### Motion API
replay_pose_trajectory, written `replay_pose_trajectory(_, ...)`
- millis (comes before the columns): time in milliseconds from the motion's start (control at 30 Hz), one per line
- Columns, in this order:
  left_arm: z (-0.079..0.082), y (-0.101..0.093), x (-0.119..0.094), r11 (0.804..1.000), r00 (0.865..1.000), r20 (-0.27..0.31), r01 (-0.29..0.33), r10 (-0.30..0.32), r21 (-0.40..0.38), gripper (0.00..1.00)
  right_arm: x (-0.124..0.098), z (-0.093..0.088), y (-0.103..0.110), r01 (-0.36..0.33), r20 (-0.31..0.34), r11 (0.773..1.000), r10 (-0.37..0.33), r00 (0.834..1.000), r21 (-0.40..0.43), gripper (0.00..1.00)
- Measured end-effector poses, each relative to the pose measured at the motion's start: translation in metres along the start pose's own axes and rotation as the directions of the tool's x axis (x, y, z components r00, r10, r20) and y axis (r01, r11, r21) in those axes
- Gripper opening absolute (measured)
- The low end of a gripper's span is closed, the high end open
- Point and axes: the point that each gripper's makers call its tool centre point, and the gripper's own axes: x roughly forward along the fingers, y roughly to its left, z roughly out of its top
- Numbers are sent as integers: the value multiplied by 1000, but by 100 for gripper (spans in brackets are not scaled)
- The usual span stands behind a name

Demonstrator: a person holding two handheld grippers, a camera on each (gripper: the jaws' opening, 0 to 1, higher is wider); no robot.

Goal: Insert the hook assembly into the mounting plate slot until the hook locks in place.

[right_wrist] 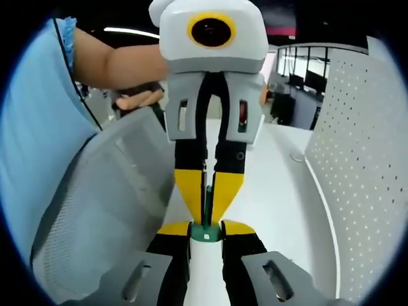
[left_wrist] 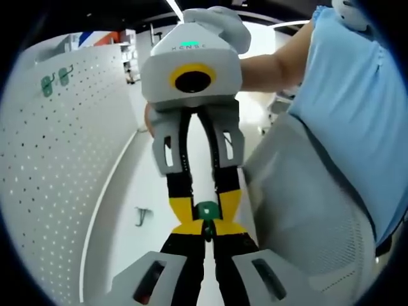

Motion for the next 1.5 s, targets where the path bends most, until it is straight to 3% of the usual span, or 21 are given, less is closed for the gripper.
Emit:
replay_pose_trajectory(267,2,5,-1,1000,1000,19,-23,23,-4,3,-3,2,-4,18,12,1000,-18,1000,21,17)
replay_pose_trajectory(1133,10,18,-11,995,993,70,-94,97,-36,3,-17,7,-18,106,88,991,-113,990,76,56)
replay_pose_trajectory(1500,16,29,-15,986,981,113,-154,160,-63,3,-32,0,-31,183,118,976,-197,973,119,58)
